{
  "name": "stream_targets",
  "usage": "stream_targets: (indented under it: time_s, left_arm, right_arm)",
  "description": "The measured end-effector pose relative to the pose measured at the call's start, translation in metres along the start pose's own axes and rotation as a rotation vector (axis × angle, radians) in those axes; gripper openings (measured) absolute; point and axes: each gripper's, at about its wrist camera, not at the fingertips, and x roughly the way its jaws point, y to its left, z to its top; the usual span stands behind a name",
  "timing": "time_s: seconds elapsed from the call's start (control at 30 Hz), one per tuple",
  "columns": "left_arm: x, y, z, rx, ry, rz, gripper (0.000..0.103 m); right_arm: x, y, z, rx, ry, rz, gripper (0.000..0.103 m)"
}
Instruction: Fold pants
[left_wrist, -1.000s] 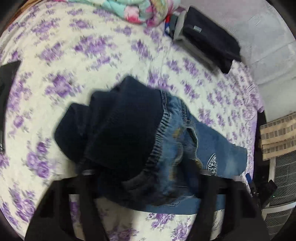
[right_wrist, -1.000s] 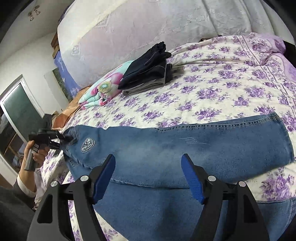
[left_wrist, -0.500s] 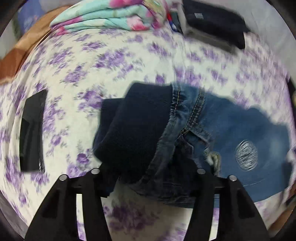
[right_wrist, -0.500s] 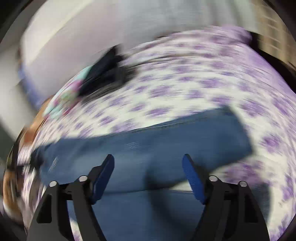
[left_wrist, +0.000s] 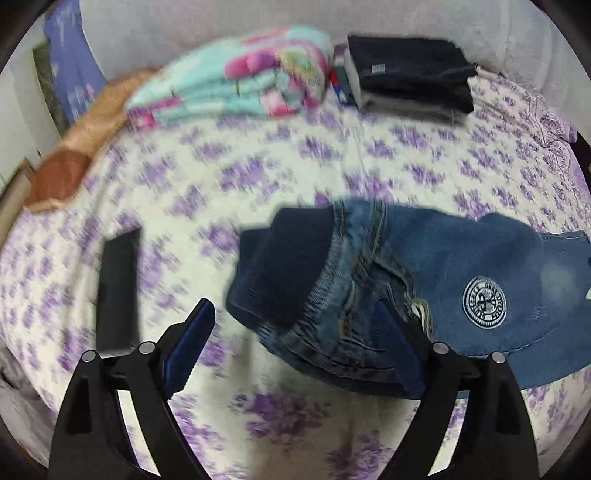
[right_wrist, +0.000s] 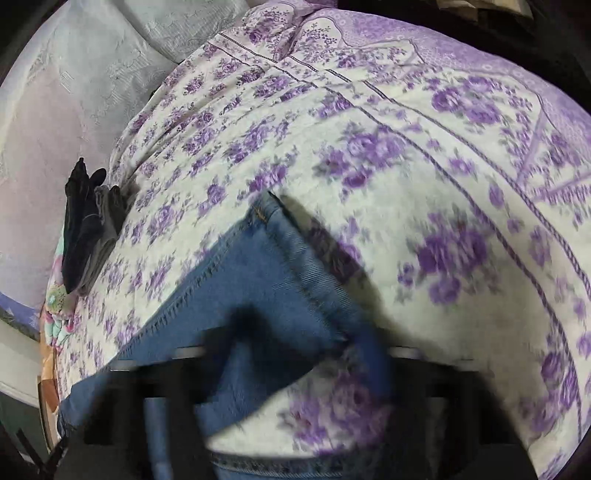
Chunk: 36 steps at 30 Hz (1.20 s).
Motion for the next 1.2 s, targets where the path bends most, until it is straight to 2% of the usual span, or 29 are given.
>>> stream_targets:
  time_s: [0.03, 0.1, 0.17, 0.23, 0.3, 0.33, 0.4, 0.47, 0.57, 0.63, 0.67, 0.73, 0.8, 0.83, 0.93, 1.07, 1.17, 1.2]
  left_arm:
    - [0.006, -0.002, -0.002, -0.001, 0.023, -0.014, 0.085]
    - [0.021, -0.008, -0.003, 0.009, 0.045, -0.034, 0.085]
    - [0.035, -0.01, 0.001, 0.005, 0.074, -0.043, 0.086]
    - [0.043, -0.007, 0.005, -0.021, 0.087, -0.056, 0.086]
    - [0.045, -0.002, 0.013, -0.045, 0.09, -0.059, 0.081]
    - [0.044, 0.001, 0.018, -0.049, 0.087, -0.046, 0.073]
    - [0.043, 0.008, 0.026, -0.053, 0.102, -0.068, 0.072]
    - [0.043, 0.01, 0.03, -0.033, 0.098, -0.058, 0.073]
    - [0.045, 0.008, 0.029, 0.017, 0.093, -0.033, 0.074]
    - [0.044, 0.006, 0.026, 0.048, 0.075, -0.009, 0.078]
    - [0.044, 0.006, 0.026, 0.057, 0.065, 0.0, 0.08]
    - [0.042, 0.008, 0.024, 0.06, 0.066, -0.001, 0.08]
    - [0.039, 0.012, 0.025, 0.057, 0.065, -0.008, 0.08]
    - [0.037, 0.014, 0.026, 0.048, 0.065, -0.012, 0.08]
    - [0.03, 0.016, 0.025, 0.035, 0.045, -0.025, 0.08]
    - [0.032, 0.014, 0.022, 0.016, 0.052, -0.025, 0.079]
    - [0.036, 0.013, 0.02, 0.001, 0.069, -0.05, 0.079]
    - [0.037, 0.012, 0.019, 0.008, 0.063, -0.037, 0.079]
  right_arm:
    - [-0.001, 0.001, 0.002, 0.015, 0.016, 0.049, 0.023]
    - [-0.014, 0.009, 0.002, 0.009, -0.016, 0.071, 0.022]
    - [-0.039, 0.016, -0.001, 0.011, -0.048, 0.143, 0.022]
    - [-0.084, 0.025, -0.01, 0.0, -0.105, 0.224, 0.021]
    - [-0.12, 0.031, -0.02, -0.027, -0.154, 0.258, 0.021]
    - [-0.14, 0.032, -0.026, -0.038, -0.174, 0.275, 0.021]
    - [-0.17, 0.029, -0.042, -0.06, -0.184, 0.281, 0.022]
    - [-0.179, 0.019, -0.057, -0.054, -0.172, 0.26, 0.023]
    - [-0.156, -0.013, -0.082, -0.002, -0.113, 0.152, 0.026]
    - [-0.119, -0.045, -0.097, 0.089, -0.01, 0.045, 0.032]
    - [-0.106, -0.052, -0.103, 0.082, 0.016, -0.026, 0.032]
    - [-0.105, -0.054, -0.108, 0.051, 0.002, -0.016, 0.034]
    - [-0.122, -0.048, -0.103, 0.033, -0.032, -0.04, 0.043]
    - [-0.139, -0.042, -0.098, 0.002, -0.095, -0.096, 0.054]
    - [-0.164, -0.024, -0.089, -0.102, -0.218, -0.175, 0.065]
    - [-0.145, -0.012, -0.082, -0.147, -0.19, -0.161, 0.068]
    - [-0.114, -0.012, -0.079, -0.132, -0.13, -0.16, 0.067]
    - [-0.104, -0.015, -0.079, -0.13, -0.103, -0.167, 0.067]
